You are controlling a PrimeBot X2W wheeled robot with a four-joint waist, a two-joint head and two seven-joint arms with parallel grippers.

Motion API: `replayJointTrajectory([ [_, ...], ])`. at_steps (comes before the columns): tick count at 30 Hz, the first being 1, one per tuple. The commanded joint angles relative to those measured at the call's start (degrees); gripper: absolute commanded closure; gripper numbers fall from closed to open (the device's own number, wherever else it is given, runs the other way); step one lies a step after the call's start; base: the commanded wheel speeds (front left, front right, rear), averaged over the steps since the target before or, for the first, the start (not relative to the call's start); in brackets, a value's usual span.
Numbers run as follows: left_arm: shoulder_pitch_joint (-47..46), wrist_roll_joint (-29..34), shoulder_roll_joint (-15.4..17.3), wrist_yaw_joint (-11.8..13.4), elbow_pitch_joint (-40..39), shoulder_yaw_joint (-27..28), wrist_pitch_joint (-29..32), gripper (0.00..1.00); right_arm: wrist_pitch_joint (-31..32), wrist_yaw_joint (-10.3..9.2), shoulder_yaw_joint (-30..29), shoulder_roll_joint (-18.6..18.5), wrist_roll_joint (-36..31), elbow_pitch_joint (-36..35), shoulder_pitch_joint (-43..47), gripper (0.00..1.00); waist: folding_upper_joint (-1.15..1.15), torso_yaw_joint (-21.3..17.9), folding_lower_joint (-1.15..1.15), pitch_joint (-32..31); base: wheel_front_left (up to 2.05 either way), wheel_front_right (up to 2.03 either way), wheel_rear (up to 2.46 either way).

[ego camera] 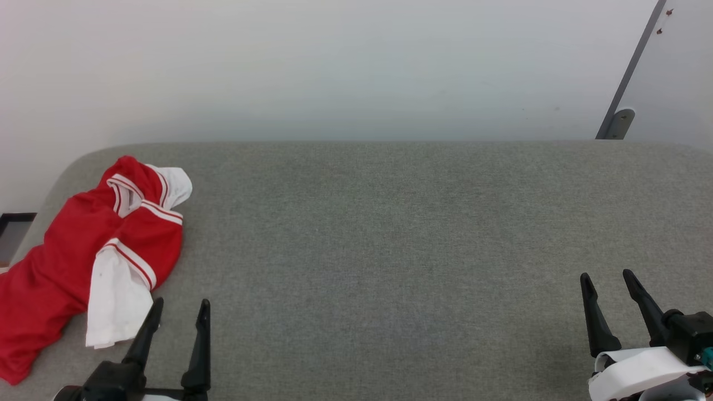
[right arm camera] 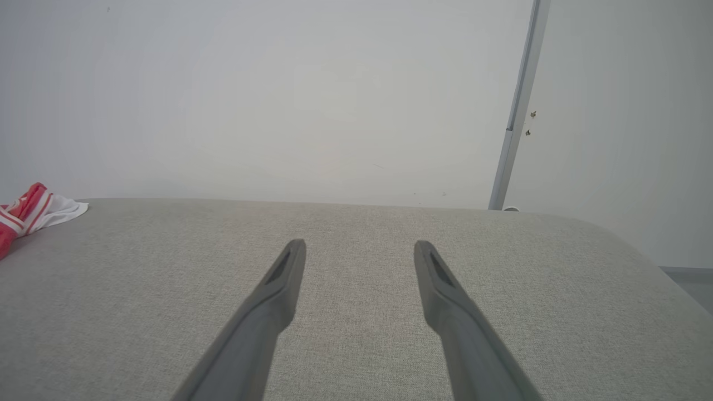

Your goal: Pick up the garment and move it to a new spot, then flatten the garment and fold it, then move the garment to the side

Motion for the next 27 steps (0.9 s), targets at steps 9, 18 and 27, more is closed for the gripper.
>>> replayJointTrajectory([
  [9,-0.3,-0.5,-0.1,0.4,0.5,0.8,0.0,0.0,0.3,-0.06,0.4,0.1,0.1,-0.5,0.5,0.0,0.0,1.3,0.0,-0.2,0.0,0.0,0.0],
  [18,-1.3,-1.8,0.2,1.4,1.5,3.7,0.0,0.0,1.7,-0.06,2.9,0.3,0.6,-1.3,0.6,0.0,0.0,9.5,0.0,-2.2,0.0,0.0,0.0],
  [27,-1.0,-2.3,0.9,2.7,0.8,4.5,1.0,0.0,2.4,-0.07,7.4,-0.1,2.4,-0.3,0.0,0.0,0.0,18.7,0.0,-4.6,0.0,0.0,0.0],
])
